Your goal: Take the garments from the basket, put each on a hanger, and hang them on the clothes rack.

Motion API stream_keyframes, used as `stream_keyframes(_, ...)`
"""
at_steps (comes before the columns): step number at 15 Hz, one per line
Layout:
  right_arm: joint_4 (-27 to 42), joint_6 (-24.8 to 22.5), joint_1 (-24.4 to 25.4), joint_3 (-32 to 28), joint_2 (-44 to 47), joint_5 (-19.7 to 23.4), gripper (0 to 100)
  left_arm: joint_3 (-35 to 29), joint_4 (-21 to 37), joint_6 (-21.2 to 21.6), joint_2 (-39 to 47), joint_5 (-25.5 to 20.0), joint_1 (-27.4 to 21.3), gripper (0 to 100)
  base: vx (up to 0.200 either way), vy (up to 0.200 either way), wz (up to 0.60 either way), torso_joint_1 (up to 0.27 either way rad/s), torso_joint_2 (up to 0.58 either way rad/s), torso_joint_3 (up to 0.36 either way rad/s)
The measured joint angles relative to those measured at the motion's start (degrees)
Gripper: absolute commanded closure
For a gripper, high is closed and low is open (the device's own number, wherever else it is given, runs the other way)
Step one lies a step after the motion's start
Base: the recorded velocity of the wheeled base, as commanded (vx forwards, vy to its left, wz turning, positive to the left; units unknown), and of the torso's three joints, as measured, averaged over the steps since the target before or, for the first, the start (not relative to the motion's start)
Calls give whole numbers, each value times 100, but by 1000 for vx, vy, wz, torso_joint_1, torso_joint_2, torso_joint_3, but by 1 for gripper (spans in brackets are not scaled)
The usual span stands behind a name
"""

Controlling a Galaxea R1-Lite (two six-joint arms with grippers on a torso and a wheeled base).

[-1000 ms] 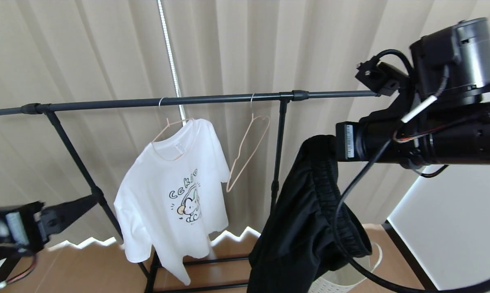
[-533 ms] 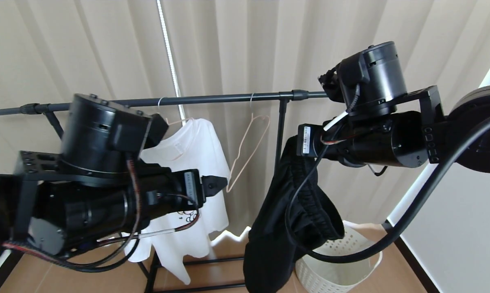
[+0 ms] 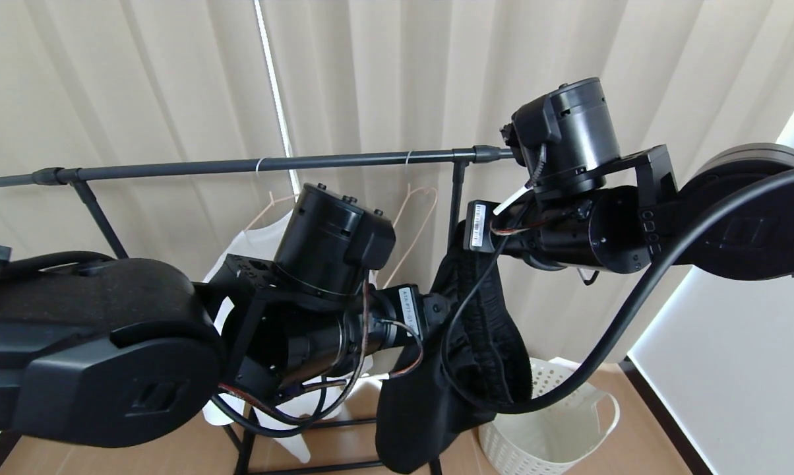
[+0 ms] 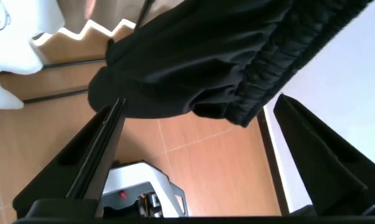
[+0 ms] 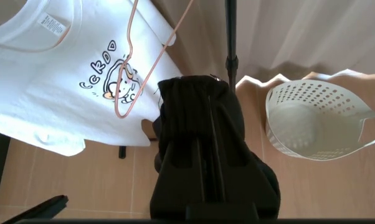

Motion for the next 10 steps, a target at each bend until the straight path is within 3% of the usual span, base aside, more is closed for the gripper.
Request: stream_keyframes(10, 9, 127, 44, -101, 119, -191, 100, -408, -802, 2, 658, 13, -358, 0, 0, 0, 0, 0, 0, 0)
